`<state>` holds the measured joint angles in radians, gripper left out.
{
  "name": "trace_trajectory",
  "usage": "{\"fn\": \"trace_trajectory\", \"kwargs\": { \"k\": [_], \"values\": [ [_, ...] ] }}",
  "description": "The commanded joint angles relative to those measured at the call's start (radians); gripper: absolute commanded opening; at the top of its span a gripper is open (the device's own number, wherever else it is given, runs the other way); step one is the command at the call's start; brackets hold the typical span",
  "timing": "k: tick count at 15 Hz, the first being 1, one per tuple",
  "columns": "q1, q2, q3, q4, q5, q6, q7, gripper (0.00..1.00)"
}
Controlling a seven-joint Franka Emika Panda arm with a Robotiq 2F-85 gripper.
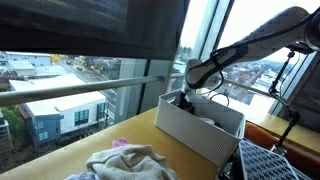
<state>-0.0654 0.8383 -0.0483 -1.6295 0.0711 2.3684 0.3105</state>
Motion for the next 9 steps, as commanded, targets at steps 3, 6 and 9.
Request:
{"fn": "trace_trajectory", "kwargs": {
  "k": [3, 6, 9],
  "values": [
    [0.009, -0.119, 0.001, -0.043, 0.055, -0.03, -0.005, 0.07],
    [0.026, -0.229, -0.001, -0.094, 0.064, -0.023, 0.009, 0.02],
    [0.058, -0.359, -0.011, -0.148, 0.045, -0.023, 0.041, 0.02]
  ]
}}
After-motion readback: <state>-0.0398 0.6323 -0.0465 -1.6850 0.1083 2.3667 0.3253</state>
